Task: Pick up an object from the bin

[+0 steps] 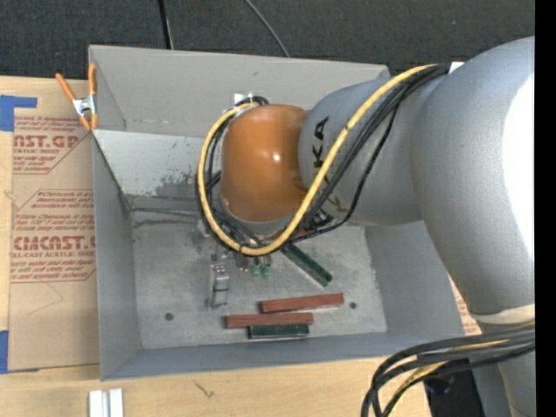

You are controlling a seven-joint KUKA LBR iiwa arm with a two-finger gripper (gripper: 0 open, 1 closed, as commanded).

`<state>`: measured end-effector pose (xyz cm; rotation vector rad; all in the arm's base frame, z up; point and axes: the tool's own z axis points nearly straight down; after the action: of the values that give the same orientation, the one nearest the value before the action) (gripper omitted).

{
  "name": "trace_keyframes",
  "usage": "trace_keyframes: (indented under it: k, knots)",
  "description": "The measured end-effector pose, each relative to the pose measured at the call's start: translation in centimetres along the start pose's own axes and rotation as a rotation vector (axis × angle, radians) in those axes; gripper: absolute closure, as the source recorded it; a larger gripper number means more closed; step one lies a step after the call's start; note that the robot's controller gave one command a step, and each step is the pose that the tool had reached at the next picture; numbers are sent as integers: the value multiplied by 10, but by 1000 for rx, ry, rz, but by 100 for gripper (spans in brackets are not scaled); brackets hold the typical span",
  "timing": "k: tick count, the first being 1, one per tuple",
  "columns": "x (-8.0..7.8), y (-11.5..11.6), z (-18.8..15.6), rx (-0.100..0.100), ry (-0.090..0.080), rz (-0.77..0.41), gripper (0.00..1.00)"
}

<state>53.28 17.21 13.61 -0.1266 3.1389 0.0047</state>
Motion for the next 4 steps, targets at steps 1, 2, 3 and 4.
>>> trace_keyframes:
  k: [1,2,3,4]
  knots:
    - [-3,-33,-1,4,-6,-19,0]
    - [38,-43,15,2,-1,-125,0]
    - [16,-101,38,1,0,-421,100]
    - [16,-101,38,0,0,-421,0]
